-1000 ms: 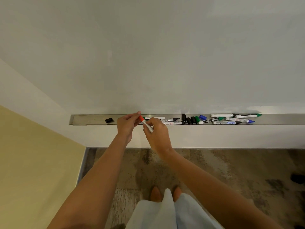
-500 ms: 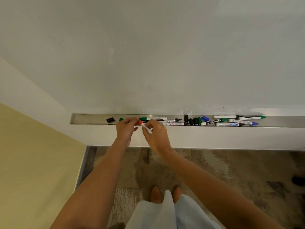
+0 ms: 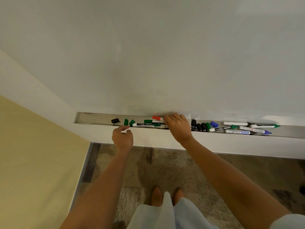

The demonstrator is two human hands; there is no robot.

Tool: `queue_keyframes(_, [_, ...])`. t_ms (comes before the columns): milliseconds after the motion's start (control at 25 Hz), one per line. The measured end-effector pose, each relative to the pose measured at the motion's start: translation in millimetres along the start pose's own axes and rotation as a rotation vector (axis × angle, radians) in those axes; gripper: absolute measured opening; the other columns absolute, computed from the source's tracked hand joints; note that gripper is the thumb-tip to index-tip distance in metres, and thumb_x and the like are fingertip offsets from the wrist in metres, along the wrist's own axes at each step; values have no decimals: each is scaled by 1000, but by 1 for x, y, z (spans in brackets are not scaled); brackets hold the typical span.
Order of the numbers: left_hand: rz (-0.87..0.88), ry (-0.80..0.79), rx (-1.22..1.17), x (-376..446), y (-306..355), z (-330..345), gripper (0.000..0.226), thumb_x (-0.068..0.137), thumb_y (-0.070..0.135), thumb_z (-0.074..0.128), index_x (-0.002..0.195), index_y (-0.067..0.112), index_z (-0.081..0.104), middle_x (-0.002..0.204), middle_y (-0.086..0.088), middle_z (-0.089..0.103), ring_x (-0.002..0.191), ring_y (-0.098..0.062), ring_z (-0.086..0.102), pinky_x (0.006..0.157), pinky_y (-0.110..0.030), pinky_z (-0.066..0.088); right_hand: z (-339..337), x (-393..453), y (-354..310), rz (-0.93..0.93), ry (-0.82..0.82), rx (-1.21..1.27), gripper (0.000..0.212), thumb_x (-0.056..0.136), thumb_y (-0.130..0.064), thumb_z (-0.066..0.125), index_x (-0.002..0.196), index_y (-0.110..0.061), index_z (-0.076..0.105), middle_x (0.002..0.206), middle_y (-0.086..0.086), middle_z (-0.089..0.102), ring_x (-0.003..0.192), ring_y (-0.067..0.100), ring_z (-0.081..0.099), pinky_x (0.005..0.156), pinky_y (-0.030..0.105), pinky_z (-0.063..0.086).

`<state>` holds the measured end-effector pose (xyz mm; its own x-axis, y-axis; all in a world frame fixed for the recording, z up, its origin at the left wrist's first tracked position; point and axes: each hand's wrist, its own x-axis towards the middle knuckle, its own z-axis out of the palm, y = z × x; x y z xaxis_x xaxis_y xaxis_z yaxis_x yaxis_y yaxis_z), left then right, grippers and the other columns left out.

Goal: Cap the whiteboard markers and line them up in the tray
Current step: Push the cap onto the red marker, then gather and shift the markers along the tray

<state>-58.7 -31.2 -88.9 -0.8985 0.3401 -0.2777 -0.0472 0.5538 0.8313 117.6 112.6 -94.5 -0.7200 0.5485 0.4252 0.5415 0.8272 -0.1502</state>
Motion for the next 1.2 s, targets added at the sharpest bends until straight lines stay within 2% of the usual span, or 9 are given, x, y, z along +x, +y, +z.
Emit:
queue_keyframes(120, [74, -10, 60, 1, -2, -3, 22, 87, 0, 59, 101, 14, 68, 119, -9, 60, 99, -27, 63, 84, -32, 51, 9, 2, 1, -70, -30, 64, 23, 74, -8, 81, 95, -8, 71, 93, 10, 72, 86, 30, 66, 71, 36, 54])
queue_keyframes(200, [127, -24, 111, 5, -4, -9, 21, 87, 1, 60, 103, 13, 67, 120, -10, 58, 92, -26, 62, 77, -29, 48, 11, 3, 0, -73, -81, 112, 29, 74, -6, 80, 101, -5, 73, 105, 13, 69, 96, 33, 65, 78, 40, 56])
queue_keyframes(360, [224, 2, 220, 21, 0, -24, 24, 87, 3, 60, 109, 10, 65, 123, -12, 56, 95, -26, 60, 77, -29, 46, 10, -3, 4, 88, -40, 231, 23, 82, -1, 73, 105, -2, 70, 106, 16, 67, 97, 34, 62, 81, 44, 55])
queue_keyframes(480, [311, 15, 317, 29, 3, -32, 26, 86, 2, 60, 112, 7, 62, 123, -13, 54, 95, -32, 61, 77, -35, 50, 7, -19, 10, 155, -15, 282, 18, 91, -14, 66, 105, -5, 67, 102, 11, 66, 93, 28, 59, 79, 41, 51])
queue_keyframes(560, [385, 23, 387, 31, 3, -35, 29, 86, 3, 60, 114, 5, 60, 122, -14, 53, 99, -33, 60, 83, -43, 52, 7, -30, 7, 102, -86, 244, 26, 91, -26, 65, 109, -7, 65, 105, 8, 65, 96, 26, 59, 82, 39, 49])
queue_keyframes(680, [464, 38, 528, 37, 0, -38, 34, 86, 6, 60, 120, 4, 57, 122, -16, 54, 106, -34, 55, 91, -48, 45, 11, -31, 2, 46, -178, 169, 31, 92, -34, 63, 113, -10, 65, 111, 7, 65, 103, 26, 59, 87, 40, 47])
queue_keyframes(920, [462, -36, 614, 56, 3, -39, 39, 94, 13, 52, 132, 4, 52, 131, -15, 54, 120, -35, 48, 99, -50, 39, 17, -29, -2, 19, -195, 92, 24, 93, -17, 62, 116, -13, 64, 116, 7, 63, 104, 27, 60, 87, 42, 47])
queue_keyframes(1040, [517, -105, 681, 66, 4, -42, 35, 95, 12, 53, 128, 5, 56, 127, -16, 58, 117, -35, 49, 98, -50, 42, 19, -28, -4, 28, -210, 57, 26, 89, -8, 65, 116, -11, 64, 116, 9, 63, 104, 28, 60, 86, 42, 47])
queue_keyframes(1200, [525, -152, 670, 71, 5, -43, 28, 94, 8, 56, 120, 4, 63, 118, -16, 60, 111, -34, 52, 96, -47, 46, 19, -24, -2, 83, -268, 137, 22, 95, -9, 56, 116, -11, 60, 118, 8, 61, 106, 27, 57, 91, 41, 42])
